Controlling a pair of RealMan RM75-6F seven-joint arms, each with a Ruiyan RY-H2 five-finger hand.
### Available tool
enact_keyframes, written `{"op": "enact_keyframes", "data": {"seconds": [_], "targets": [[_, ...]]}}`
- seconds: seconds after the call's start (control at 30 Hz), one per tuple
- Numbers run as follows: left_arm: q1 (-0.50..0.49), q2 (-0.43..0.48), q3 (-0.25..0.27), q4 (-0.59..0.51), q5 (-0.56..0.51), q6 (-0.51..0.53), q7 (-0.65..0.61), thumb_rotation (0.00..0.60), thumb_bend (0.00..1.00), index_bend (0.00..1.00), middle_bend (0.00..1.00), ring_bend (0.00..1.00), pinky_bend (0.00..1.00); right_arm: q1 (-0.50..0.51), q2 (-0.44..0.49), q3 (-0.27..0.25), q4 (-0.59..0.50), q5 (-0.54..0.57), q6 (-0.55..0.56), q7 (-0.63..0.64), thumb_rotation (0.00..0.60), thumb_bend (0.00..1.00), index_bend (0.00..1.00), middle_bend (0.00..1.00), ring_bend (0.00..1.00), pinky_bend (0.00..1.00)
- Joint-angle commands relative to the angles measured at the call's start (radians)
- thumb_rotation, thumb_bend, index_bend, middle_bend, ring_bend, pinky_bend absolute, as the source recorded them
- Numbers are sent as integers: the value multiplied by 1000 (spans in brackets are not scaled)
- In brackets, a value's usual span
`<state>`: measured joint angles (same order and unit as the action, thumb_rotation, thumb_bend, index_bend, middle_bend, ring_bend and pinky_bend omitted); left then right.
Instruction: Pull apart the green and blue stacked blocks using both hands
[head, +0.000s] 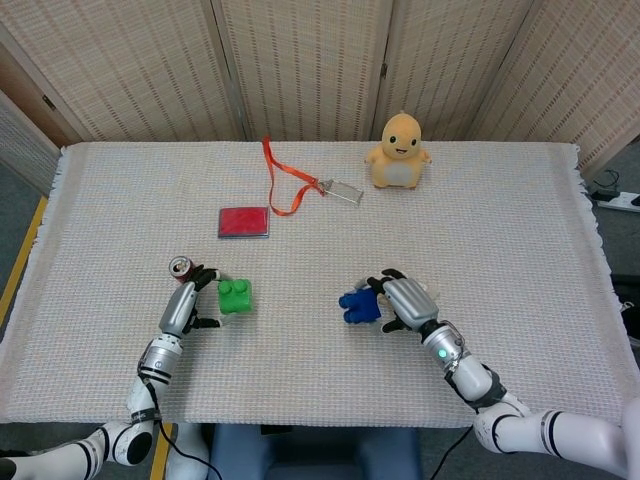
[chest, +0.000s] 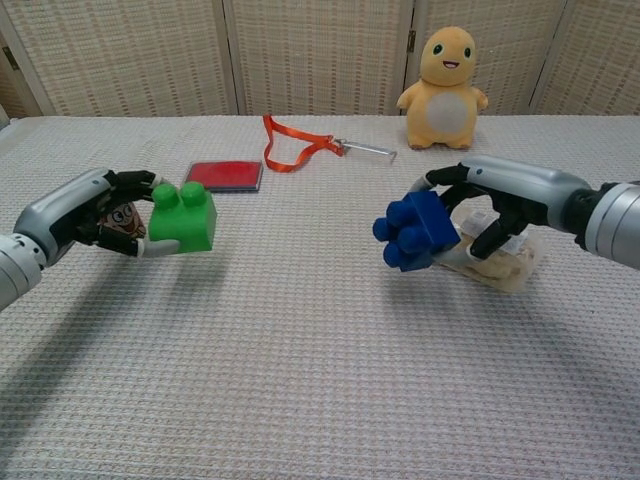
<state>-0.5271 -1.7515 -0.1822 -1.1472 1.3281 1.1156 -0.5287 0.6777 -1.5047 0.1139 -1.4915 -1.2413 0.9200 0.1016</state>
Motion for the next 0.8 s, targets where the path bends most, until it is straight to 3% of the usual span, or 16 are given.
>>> {"op": "enact_keyframes", "data": {"seconds": [0.03,0.13,0.23,0.37,0.43,0.5,0.6,0.8], "targets": [[0,-13,7,24,12,-12,-29,600,310,398,707,184,0,1,-12,4,-2,4,-2,-16,600,362,771,567,335,123],[-1,-12,14,27,19,-23,-35,600,305,371,675,165,0,3,-9,3,0,5,-10,-34,600,362,766,530,307,107],[-6,-4,24,21,17,-55,-32,600,294,278,486,99,0,7,7,-2,-6,14,-37,-45,600,362,654,410,210,28],[-19,12,36,8,21,-96,-19,600,277,144,127,0,0,20,46,-7,-34,57,-91,-87,600,362,327,130,37,0],[-23,15,36,6,26,-99,-13,600,270,114,32,0,0,24,59,-9,-46,76,-102,-114,600,362,198,42,10,0],[-26,19,36,1,27,-105,-9,600,262,98,1,0,0,26,70,-5,-63,94,-105,-131,600,362,92,1,0,0],[-33,32,37,-15,29,-122,-21,600,248,79,0,0,0,31,87,-6,-82,113,-114,-159,600,362,32,0,0,0],[-39,49,34,-33,38,-129,-40,600,237,29,0,0,0,39,129,-7,-134,143,-123,-205,600,362,0,0,0,0]]}}
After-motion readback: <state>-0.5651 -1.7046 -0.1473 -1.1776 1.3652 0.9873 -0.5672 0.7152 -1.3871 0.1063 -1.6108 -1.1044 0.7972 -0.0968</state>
